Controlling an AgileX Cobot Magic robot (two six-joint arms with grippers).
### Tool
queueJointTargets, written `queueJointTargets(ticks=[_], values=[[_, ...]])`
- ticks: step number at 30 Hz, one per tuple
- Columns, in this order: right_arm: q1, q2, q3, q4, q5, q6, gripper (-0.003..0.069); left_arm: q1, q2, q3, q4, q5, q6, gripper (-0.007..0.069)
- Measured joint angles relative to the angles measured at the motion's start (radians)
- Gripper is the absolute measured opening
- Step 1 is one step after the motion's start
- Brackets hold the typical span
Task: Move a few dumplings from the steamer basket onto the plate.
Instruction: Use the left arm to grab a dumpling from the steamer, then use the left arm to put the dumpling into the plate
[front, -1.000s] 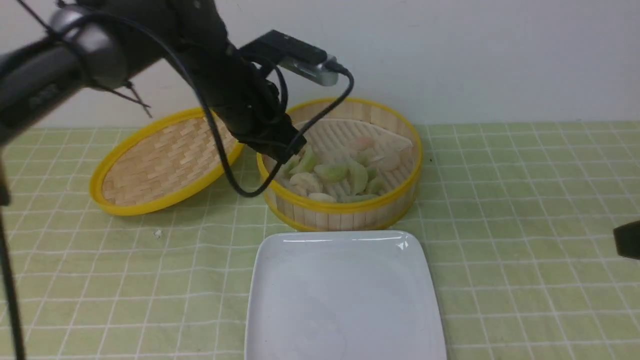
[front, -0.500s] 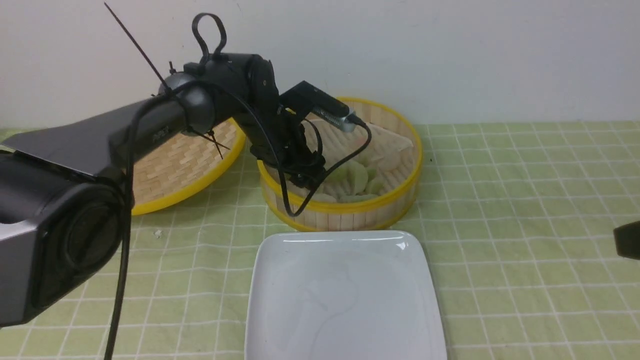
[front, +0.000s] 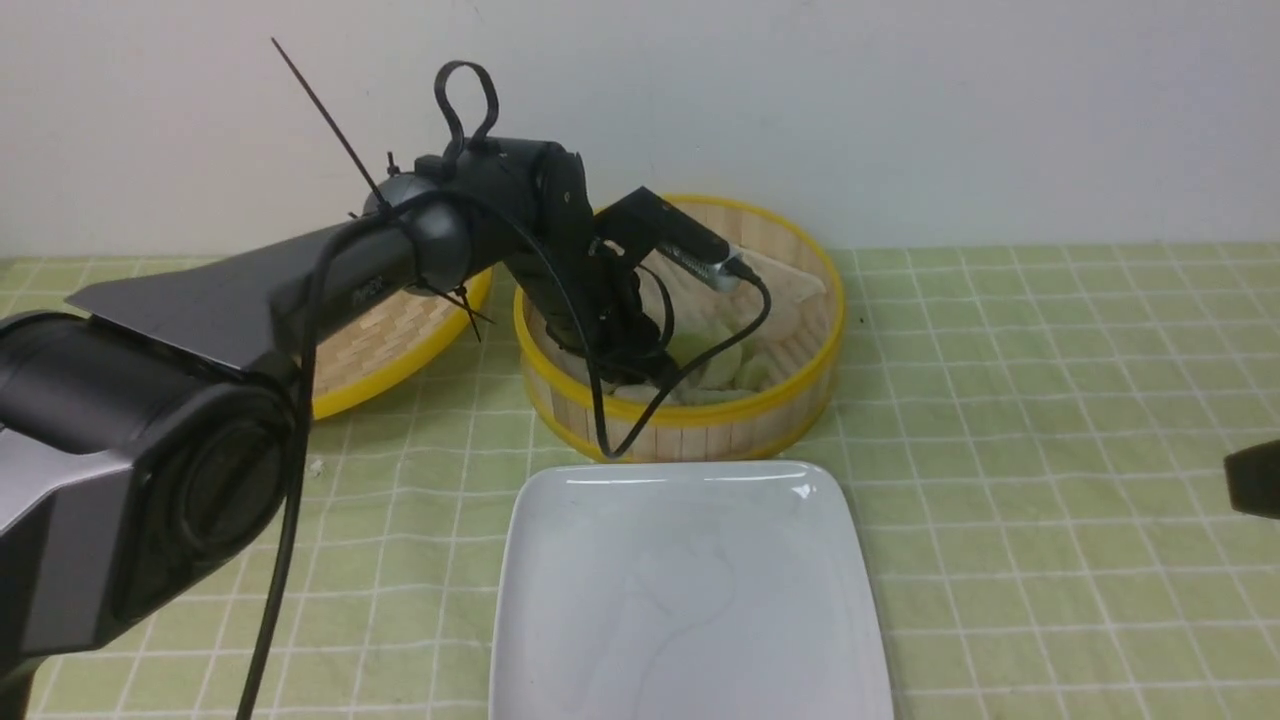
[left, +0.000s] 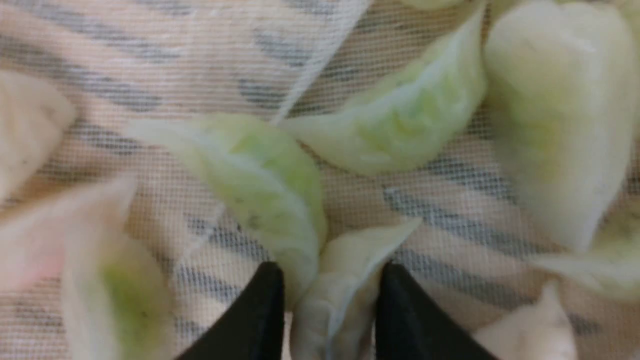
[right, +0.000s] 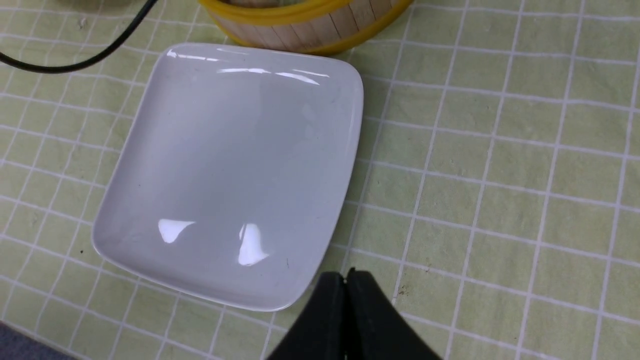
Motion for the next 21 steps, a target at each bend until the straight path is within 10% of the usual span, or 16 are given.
queueJointTargets(ticks=[21], values=[[0.000,0.000,0.000,0.006,0.038,-0.001,-0.0015,-0.001,-0.116,-0.394,0.044,0.400,-0.170,0.0205]])
